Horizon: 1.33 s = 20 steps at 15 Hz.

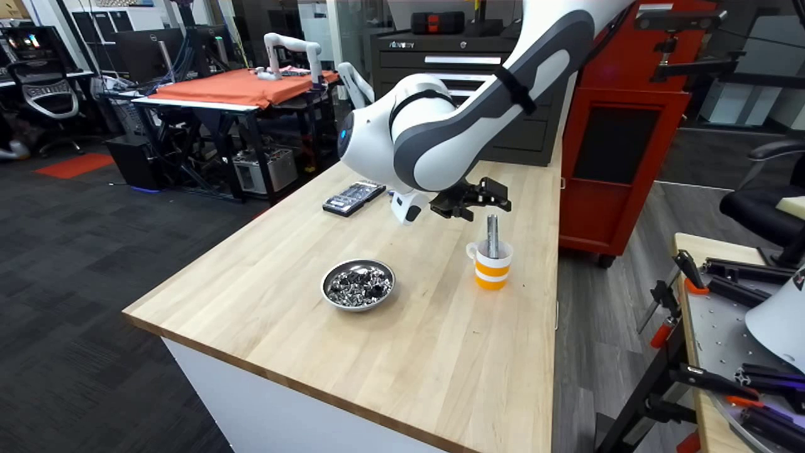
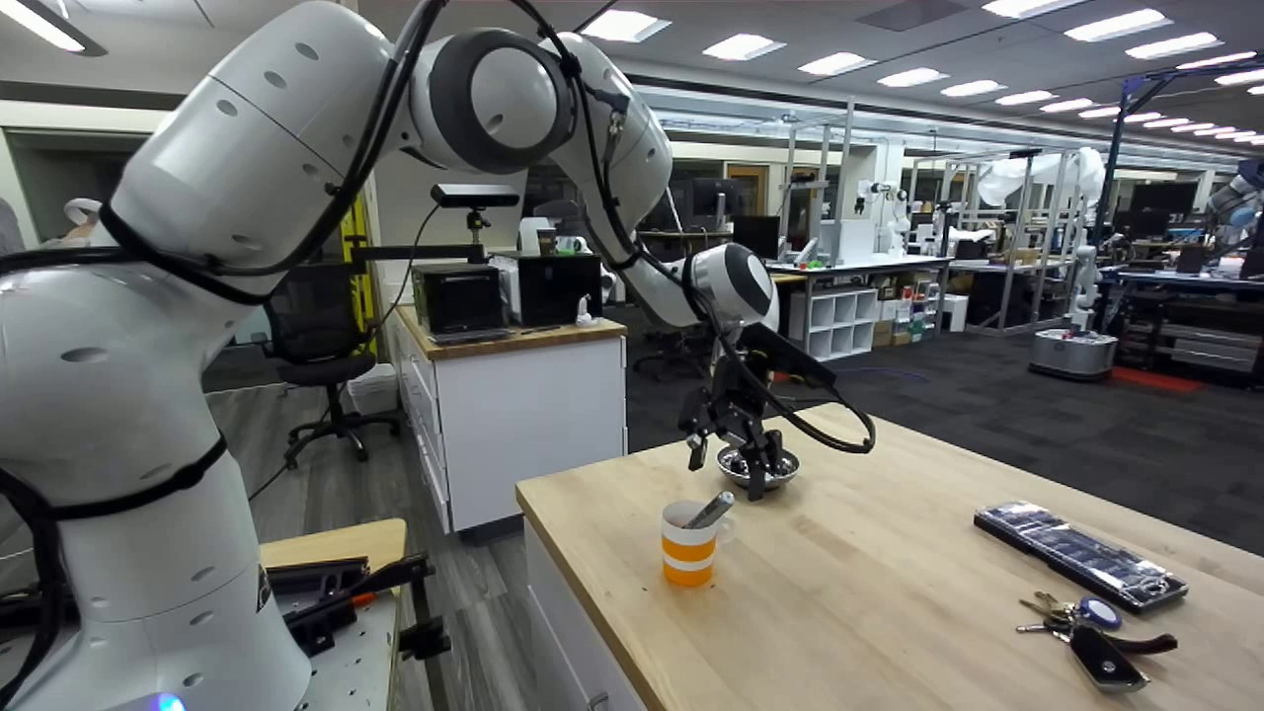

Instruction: Put the marker inside the mug cup

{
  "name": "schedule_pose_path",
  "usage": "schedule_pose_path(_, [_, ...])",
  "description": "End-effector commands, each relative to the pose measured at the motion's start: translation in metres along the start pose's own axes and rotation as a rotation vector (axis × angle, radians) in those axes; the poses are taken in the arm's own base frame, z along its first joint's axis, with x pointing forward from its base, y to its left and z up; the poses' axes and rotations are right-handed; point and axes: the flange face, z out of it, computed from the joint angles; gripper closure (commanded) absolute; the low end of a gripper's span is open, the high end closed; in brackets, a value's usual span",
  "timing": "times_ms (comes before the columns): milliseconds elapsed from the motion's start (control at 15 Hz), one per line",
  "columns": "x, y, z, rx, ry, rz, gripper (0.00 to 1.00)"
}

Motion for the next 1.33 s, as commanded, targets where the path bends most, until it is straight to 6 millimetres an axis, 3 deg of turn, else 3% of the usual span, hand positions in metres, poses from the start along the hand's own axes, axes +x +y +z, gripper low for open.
schedule_pose_path(0, [-0.035, -0.004, -0.003, 0.016, 0.133, 0.037, 0.00])
schedule_pose_path(400, [-0.103, -0.013, 0.011, 0.053, 0.437, 0.151, 0.00])
schedule_pose_path(667, [-0.141, -0.019, 0.014, -0.015, 0.613, 0.272, 0.00])
schedule_pose_path(1267, [-0.163, -0.035, 0.025, -0.258, 0.796, 0.617, 0.00])
